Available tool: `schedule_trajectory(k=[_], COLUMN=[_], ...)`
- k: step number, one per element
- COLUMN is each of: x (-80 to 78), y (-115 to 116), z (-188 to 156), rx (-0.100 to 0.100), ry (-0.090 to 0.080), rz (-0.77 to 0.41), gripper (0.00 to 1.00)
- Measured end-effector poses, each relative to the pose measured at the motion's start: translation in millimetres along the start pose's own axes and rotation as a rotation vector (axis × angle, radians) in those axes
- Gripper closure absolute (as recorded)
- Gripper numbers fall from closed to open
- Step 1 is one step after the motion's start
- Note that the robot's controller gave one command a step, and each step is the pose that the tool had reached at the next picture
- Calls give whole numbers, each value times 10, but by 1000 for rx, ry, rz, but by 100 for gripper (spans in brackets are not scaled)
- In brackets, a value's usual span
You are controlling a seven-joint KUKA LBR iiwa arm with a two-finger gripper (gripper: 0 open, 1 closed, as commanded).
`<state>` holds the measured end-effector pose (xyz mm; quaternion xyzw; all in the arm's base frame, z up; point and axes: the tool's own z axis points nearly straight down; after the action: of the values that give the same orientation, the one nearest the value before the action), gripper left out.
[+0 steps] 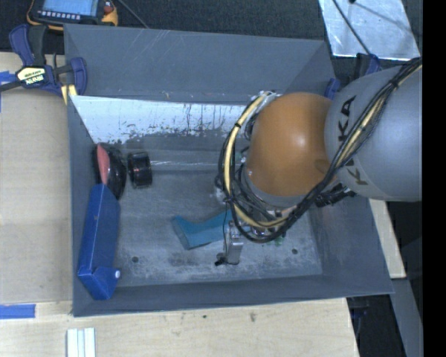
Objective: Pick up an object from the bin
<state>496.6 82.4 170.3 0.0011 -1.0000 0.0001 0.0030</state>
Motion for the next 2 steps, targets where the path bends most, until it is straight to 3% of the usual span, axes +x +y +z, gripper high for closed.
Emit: schedule_trajectory(k=[1, 2], x=[-20, -17], y=[-3, 9], z=[-39, 512], rx=[-1, -2], ry=[-8, -14], rz=[2, 52], gripper=[0, 0])
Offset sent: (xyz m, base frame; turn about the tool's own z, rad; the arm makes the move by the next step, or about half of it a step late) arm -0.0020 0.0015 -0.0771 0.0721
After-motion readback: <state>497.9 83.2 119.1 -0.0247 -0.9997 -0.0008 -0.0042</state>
